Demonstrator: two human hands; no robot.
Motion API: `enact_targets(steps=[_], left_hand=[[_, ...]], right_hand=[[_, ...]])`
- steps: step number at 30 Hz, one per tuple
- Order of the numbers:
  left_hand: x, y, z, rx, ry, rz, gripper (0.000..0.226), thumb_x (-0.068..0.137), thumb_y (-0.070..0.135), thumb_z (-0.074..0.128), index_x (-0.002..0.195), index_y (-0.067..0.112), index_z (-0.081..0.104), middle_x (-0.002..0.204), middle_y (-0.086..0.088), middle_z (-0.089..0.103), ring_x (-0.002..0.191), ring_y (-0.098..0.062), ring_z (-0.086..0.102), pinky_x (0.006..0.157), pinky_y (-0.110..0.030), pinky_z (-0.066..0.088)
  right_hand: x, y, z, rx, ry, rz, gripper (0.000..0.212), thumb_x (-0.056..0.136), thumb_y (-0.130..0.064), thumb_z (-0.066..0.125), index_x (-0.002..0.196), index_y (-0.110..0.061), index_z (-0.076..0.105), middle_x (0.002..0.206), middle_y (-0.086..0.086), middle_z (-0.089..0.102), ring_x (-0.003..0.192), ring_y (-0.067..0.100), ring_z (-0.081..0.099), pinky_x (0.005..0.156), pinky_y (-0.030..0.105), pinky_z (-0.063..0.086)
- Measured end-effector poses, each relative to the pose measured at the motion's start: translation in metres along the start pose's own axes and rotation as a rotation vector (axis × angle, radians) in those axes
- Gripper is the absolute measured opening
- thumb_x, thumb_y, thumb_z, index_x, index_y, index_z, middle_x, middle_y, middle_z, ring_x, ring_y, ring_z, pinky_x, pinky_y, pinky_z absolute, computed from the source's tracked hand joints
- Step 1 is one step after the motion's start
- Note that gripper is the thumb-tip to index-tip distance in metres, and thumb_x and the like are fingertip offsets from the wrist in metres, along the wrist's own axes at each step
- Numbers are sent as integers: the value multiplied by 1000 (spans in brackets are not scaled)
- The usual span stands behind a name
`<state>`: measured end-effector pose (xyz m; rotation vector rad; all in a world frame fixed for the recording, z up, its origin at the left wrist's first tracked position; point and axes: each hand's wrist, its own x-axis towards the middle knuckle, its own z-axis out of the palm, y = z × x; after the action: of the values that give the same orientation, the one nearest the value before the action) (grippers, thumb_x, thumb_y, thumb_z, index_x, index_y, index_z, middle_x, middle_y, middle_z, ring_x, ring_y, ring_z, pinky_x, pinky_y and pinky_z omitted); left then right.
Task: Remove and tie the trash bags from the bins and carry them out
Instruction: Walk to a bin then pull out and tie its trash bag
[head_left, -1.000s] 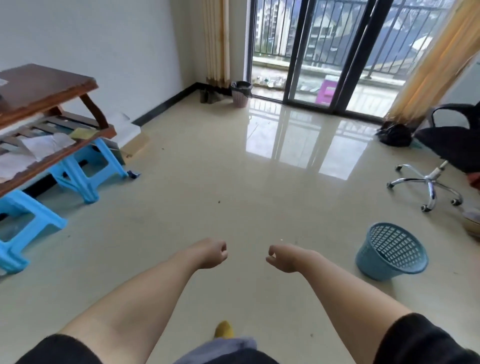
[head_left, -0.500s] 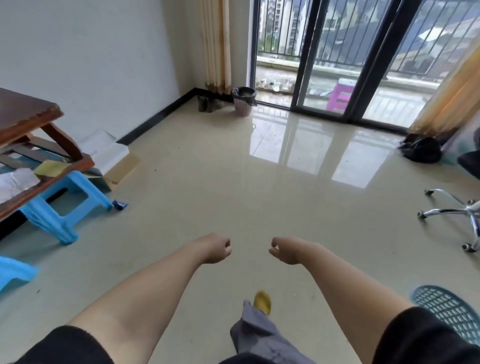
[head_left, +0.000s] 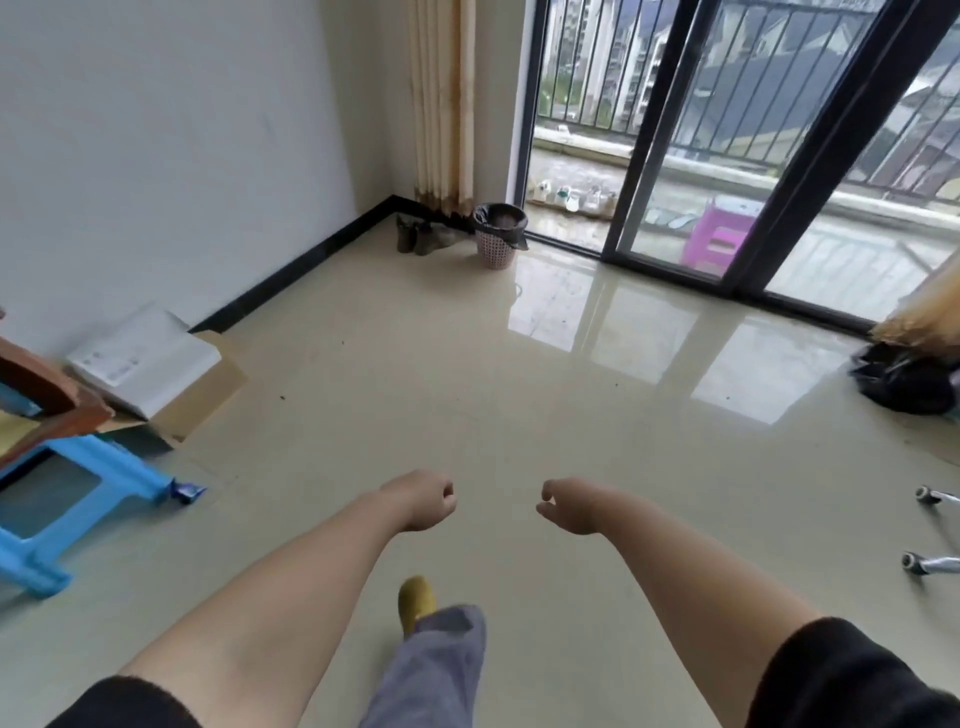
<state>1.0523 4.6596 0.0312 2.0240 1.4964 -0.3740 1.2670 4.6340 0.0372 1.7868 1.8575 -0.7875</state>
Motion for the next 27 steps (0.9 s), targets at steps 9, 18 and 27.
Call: enact_targets(steps=[9,18,27], left_hand=[[191,-44,-170,97,17,49,30,95,26,39,112,13,60,120,-9,62,108,-27,57,85,-29,44],[368,-49,-284,166,-51,91,31,95,26,37,114,13,59,125,-9,60,112,-27,56,90,-31,44],[572,-16,-407,86,9,54,32,93,27,38,111,12,61,119,-8,62,108,-28,57,87,-32,45]], right_hand=[[183,0,-164,96,67,25,45,101,-32,31,136,-6,42,139,15,48,127,31,46,103,36,37],[328,43,-294,156,43,99,45,100,-35,32,136,-9,41,138,14,48,126,31,46,102,36,37],[495,132,-457,86,63,54,44,101,-34,32,133,-7,44,137,14,50,125,31,47,101,34,38]])
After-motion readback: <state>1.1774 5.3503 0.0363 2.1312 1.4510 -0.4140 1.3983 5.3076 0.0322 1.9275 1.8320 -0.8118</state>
